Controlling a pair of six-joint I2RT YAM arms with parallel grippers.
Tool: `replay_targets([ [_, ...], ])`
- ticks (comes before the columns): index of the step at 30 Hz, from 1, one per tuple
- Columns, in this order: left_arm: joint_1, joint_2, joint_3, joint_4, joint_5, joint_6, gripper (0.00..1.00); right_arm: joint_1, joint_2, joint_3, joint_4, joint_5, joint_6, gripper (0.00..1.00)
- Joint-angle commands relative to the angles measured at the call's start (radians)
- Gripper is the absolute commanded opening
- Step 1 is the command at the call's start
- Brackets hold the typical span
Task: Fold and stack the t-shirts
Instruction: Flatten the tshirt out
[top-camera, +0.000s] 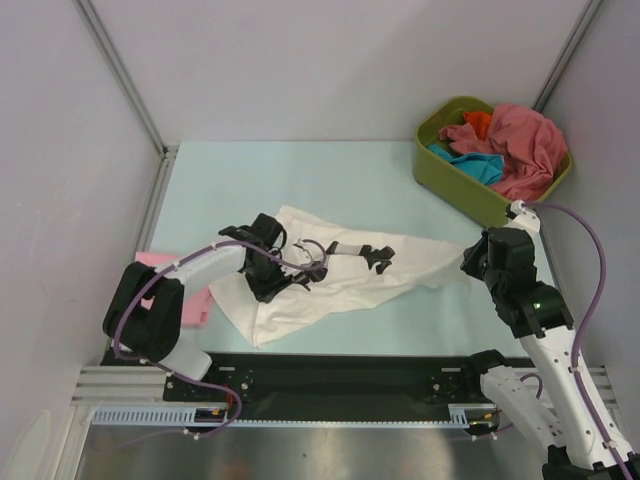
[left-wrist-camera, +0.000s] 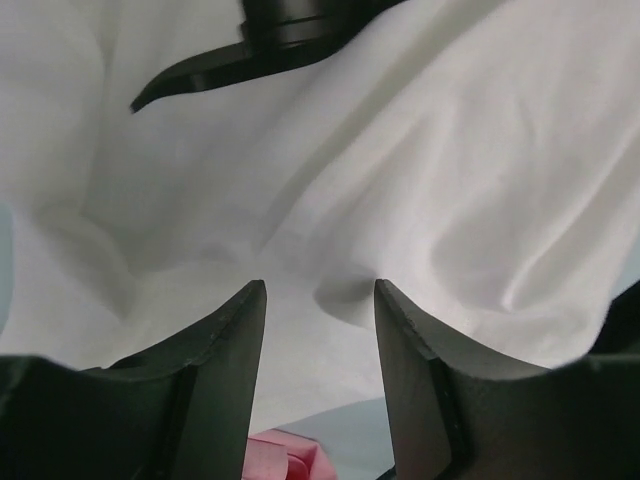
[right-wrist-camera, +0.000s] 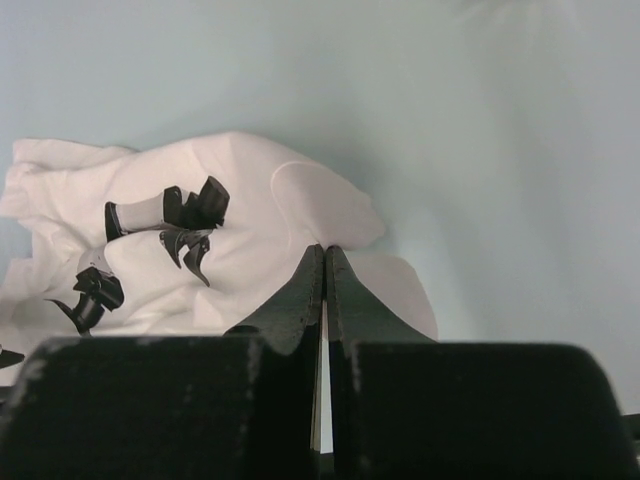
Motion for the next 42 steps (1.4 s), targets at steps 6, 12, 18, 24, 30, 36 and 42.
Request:
replay_targets([
  [6, 0.074, 0.047, 0.018, 0.034, 0.080, -0.025, 0.52, -0.005, -0.024, -0.031, 0.021, -0.004, 0.002, 0.00],
  [12, 0.051, 0.029, -0.036, 0.051, 0.110, 0.008, 0.40, -0.009, -0.028, -0.049, 0.035, 0.009, 0.015, 0.00],
  [18, 0.053, 0.000, -0.008, -0.020, 0.098, 0.032, 0.00, -0.017, -0.012, -0.022, 0.032, 0.019, -0.006, 0.00],
  [24, 0.142, -0.149, 0.118, -0.014, 0.022, -0.032, 0.00, -0.041, 0.025, 0.081, 0.042, -0.017, -0.044, 0.00],
  [30, 0.272, -0.228, 0.378, -0.003, -0.033, -0.074, 0.00, -0.078, 0.142, 0.202, 0.160, -0.115, -0.095, 0.00],
  [36, 0.314, -0.147, 0.655, 0.060, -0.146, -0.018, 0.00, -0.146, 0.421, 0.505, 0.349, -0.271, -0.095, 0.00],
  [42, 0.481, 0.113, 1.367, 0.057, -0.239, -0.176, 0.00, -0.251, 0.711, 0.936, 0.536, -0.401, 0.058, 0.00],
])
